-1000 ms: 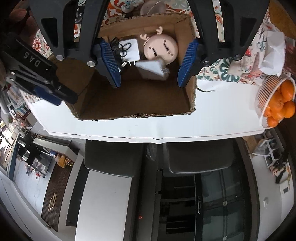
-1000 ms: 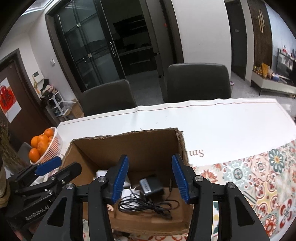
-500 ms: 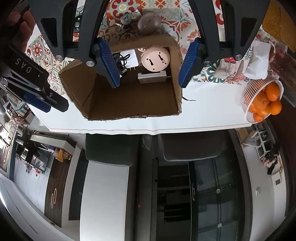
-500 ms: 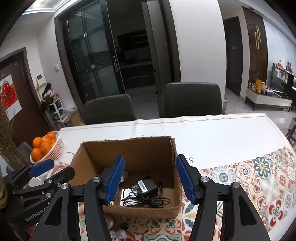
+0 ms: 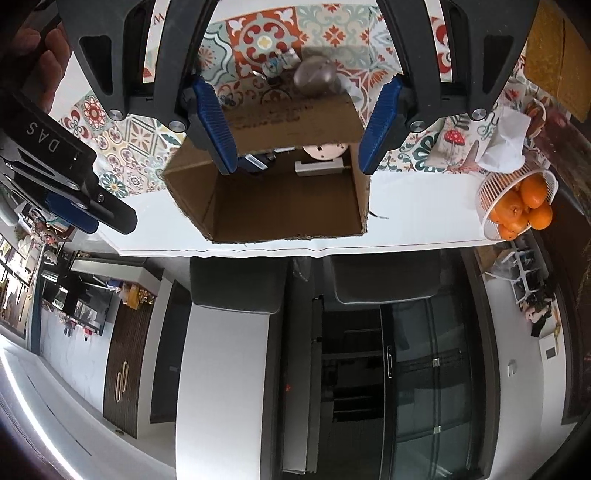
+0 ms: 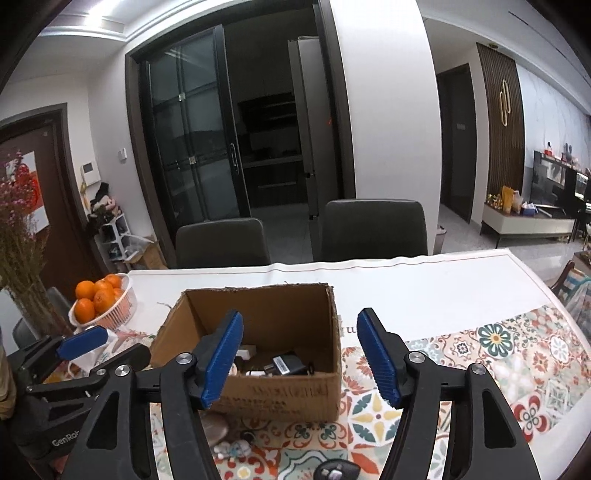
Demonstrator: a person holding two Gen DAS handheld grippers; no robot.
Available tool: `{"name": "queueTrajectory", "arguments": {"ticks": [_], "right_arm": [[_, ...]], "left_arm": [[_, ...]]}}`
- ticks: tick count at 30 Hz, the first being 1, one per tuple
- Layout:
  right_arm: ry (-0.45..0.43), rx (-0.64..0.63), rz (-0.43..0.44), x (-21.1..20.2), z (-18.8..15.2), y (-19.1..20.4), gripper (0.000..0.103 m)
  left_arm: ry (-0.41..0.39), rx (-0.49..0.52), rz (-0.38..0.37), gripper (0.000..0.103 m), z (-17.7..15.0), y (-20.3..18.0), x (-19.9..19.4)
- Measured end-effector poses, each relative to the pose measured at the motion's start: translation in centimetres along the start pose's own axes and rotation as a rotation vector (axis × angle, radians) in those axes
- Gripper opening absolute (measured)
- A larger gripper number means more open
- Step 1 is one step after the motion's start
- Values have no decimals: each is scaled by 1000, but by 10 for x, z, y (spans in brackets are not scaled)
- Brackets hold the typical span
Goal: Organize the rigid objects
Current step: 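Open both tools and withdraw them from the box toward the table items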
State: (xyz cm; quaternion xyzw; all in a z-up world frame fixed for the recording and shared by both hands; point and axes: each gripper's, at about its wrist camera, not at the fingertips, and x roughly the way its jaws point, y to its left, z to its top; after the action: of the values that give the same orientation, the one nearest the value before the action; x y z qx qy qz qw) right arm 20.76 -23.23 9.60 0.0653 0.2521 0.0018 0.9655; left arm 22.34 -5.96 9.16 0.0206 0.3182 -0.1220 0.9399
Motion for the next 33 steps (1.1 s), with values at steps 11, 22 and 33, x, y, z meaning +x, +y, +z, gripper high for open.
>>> {"name": "queueTrajectory", "arguments": {"ticks": [11, 22, 33], "right_arm": [[-14, -17, -27, -29, -28, -7, 70], [28, -11, -20, -29, -63, -15, 72], [115, 12, -21, -12, -95, -27, 72]], "left_arm": [[-11, -8, 16, 71, -38, -10, -20], [94, -74, -12, 72, -77, -12, -3], [174, -107, -28, 72, -103, -17, 20]]}}
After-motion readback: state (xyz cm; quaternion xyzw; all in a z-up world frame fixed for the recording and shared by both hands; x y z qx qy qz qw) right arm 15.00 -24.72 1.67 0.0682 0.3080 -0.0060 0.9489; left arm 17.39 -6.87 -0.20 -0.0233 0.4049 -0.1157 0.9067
